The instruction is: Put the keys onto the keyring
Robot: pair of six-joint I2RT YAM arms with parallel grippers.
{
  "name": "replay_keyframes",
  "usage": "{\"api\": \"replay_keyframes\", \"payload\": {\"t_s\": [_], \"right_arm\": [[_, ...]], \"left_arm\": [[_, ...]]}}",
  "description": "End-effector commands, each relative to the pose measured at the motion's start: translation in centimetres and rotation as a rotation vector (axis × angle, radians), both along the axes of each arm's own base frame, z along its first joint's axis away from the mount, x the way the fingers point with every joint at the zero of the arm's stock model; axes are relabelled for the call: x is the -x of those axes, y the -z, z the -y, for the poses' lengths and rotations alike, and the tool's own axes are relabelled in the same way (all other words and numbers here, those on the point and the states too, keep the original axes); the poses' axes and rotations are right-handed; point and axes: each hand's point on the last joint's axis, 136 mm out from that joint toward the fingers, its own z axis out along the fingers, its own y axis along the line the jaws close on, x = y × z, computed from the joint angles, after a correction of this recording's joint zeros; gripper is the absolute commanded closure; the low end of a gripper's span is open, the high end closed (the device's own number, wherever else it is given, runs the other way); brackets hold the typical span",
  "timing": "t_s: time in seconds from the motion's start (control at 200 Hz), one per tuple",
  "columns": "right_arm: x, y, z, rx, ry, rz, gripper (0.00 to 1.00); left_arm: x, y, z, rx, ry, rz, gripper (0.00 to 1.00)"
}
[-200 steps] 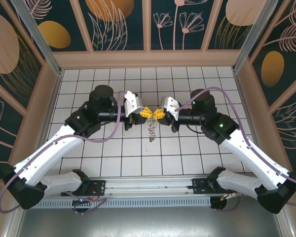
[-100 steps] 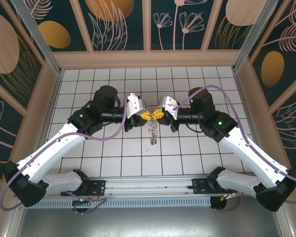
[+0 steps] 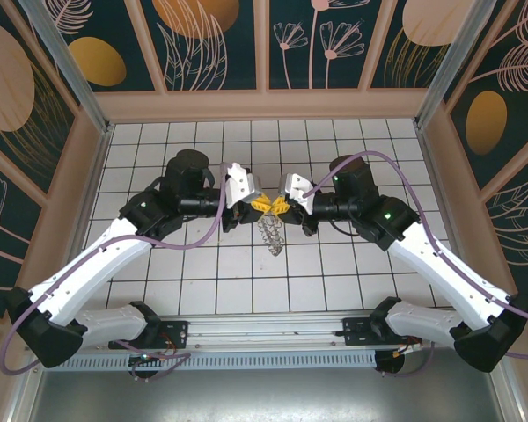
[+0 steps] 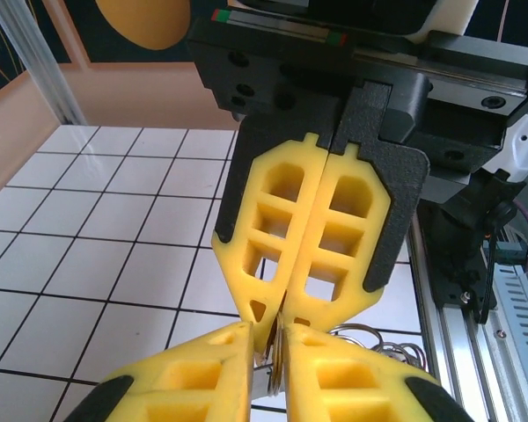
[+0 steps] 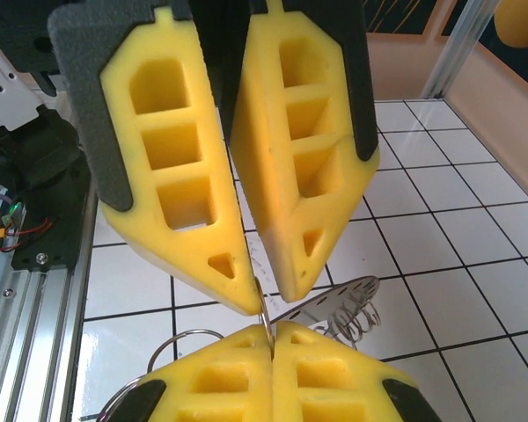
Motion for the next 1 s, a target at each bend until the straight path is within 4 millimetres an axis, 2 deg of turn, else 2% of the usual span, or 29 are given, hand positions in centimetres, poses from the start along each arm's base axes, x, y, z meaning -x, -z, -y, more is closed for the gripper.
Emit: {"api": "replay_keyframes", "payload": {"t_s": [0.0,0.145,0.185,0.245,0.335,0.425,0.51,0.566,0.741,0.836,0.996], "right_arm": [[0.4,-2.8,-0.2,-0.05,-0.022,0.059,1.0],[0.5,-2.8,-0.3,-0.05,-0.026,0.056,1.0],[0.4,-2.7,-0.3,-0.049,-0.027,0.055,1.0],[0.4,-2.6,-0.3,-0.047,-0.026,0.052,1.0],[0.4,-2.6,-0.3,-0.05,-0.022,0.053,1.0],[0.3,-2.6,-0.2,-0.053,-0.01,0.054,1.0],[0.4,-2.6,-0.1,-0.061,-0.006,0.05,0.88],[0.6,-2.6,-0.1,-0.066,-0.011,0.043,0.84],[1.1,-2.9,0.2,-0.084,-0.016,0.043,0.83],[1.4,-3.4,0.4,-0.11,-0.016,0.06,0.83],[1.8,-4.5,0.7,-0.159,-0.022,0.088,0.89]], "left_arm": [[-0.6,0.2,0.1,-0.024,-0.008,0.01,0.84],[-1.0,0.8,0.1,-0.042,-0.017,0.011,0.84],[-0.9,0.6,0.1,-0.037,-0.014,0.012,0.88],[-0.8,0.5,0.2,-0.031,-0.007,0.013,1.0],[-0.5,0.0,0.2,-0.009,0.002,0.014,1.0],[0.0,-1.4,0.2,0.049,0.016,0.027,1.0],[0.8,-3.1,0.3,0.115,0.044,0.039,1.0],[1.2,-4.2,0.3,0.155,0.059,0.046,1.0],[2.6,-7.2,0.3,0.263,0.113,0.065,1.0],[3.1,-7.8,0.3,0.302,0.138,0.055,1.0],[3.6,-7.9,0.3,0.353,0.161,0.034,1.0]]}}
